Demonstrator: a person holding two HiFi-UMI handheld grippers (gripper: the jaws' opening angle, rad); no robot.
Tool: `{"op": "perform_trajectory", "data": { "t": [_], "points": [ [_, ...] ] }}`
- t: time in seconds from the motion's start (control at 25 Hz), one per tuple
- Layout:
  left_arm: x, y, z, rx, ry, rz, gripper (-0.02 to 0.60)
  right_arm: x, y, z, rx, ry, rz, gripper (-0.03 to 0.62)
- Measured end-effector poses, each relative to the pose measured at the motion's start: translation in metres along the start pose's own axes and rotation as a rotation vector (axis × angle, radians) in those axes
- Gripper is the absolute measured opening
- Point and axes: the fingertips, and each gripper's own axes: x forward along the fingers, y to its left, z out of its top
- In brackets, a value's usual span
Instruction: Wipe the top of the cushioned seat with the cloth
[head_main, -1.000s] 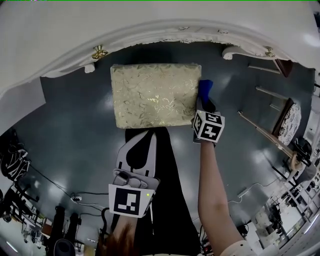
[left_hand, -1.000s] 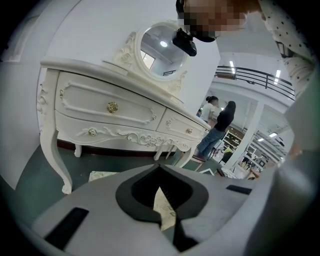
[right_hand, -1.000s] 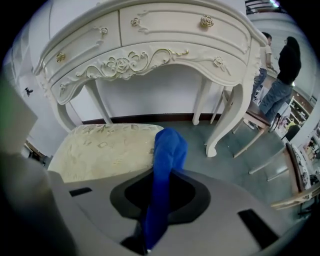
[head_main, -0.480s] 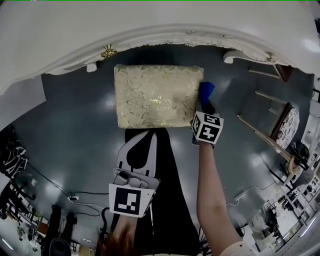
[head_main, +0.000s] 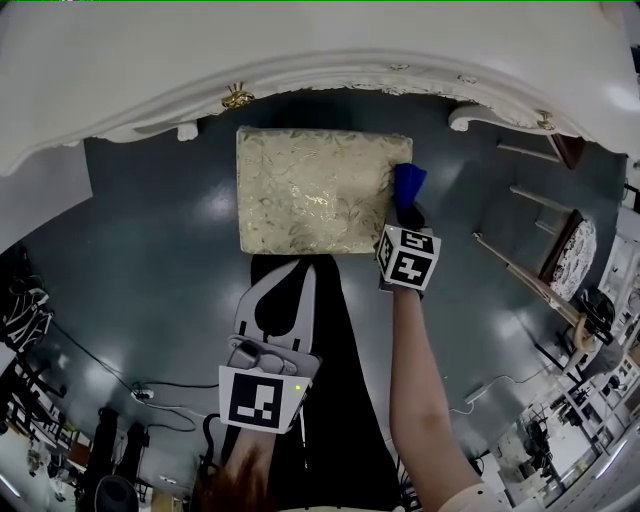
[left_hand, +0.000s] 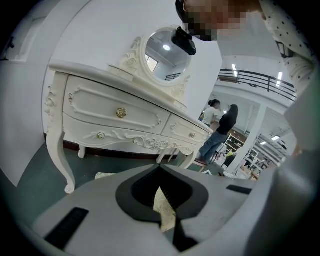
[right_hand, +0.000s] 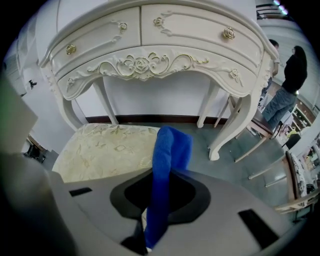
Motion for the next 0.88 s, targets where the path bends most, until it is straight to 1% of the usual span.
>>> {"op": "perform_trajectory", "data": {
  "t": [0.16,0.68,0.88],
  "points": [
    [-0.004,0.004,0.001,-0.004,-0.007,0.006,-0.002,-0.001,0.008,0.001,0.005,-0.002,-0.003,0.061],
    [-0.019,0.019,0.002,-0.016,-0.024,0.02,-0.002,-0.003,0.05,0.005,-0.033,-0.011,0.035,0.061],
    [-0.024,0.027,0.002,-0.027,-0.029,0.026,-0.002,-0.002,0.06,0.005,-0.025,-0.009,0.03,0.061]
  ]
}}
